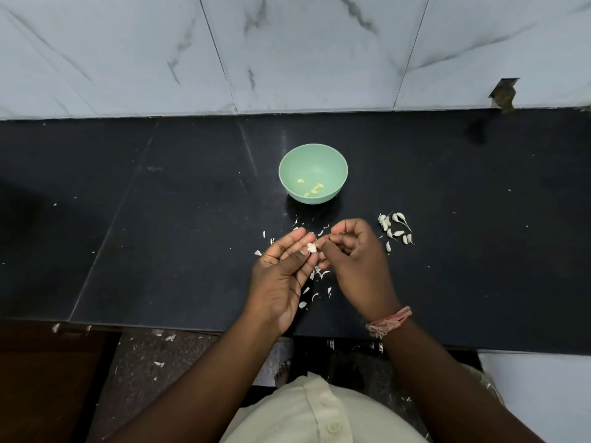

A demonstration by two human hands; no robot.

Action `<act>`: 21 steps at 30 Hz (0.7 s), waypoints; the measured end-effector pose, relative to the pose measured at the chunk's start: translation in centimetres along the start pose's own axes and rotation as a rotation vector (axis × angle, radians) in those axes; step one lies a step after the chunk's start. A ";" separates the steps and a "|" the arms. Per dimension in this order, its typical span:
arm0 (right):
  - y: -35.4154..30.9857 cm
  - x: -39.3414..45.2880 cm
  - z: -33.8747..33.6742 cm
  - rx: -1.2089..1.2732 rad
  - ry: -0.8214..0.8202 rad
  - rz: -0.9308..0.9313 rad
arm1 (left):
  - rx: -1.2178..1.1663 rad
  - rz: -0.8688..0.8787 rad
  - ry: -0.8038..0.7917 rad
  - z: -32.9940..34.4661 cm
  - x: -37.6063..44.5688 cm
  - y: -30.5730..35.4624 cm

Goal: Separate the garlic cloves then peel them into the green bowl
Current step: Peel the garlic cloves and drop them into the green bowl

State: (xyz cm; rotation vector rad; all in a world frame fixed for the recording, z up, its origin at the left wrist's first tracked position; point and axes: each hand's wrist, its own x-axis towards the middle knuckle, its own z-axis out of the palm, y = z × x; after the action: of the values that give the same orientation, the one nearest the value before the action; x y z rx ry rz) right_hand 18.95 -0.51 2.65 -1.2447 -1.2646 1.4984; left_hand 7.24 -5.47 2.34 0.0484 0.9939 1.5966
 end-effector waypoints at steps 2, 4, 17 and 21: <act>0.0 0.2 -0.1 0.060 -0.008 0.038 | -0.025 -0.008 -0.003 0.1 -0.1 -0.1; 0.1 0.4 -0.2 0.084 -0.017 0.062 | -0.038 -0.017 -0.002 0.3 -0.2 -0.2; 0.7 -0.4 -0.1 -0.180 -0.181 -0.084 | 0.126 0.087 0.104 -0.3 -0.3 -0.4; 0.5 -0.1 -0.2 -0.131 -0.118 -0.037 | 0.225 0.121 0.066 -0.4 -0.5 -0.2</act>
State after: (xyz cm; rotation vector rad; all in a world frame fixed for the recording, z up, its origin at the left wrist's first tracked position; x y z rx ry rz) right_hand 19.16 -0.66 2.20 -1.2238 -1.4763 1.5009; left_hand 7.36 -6.13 2.20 0.2143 1.2392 1.5976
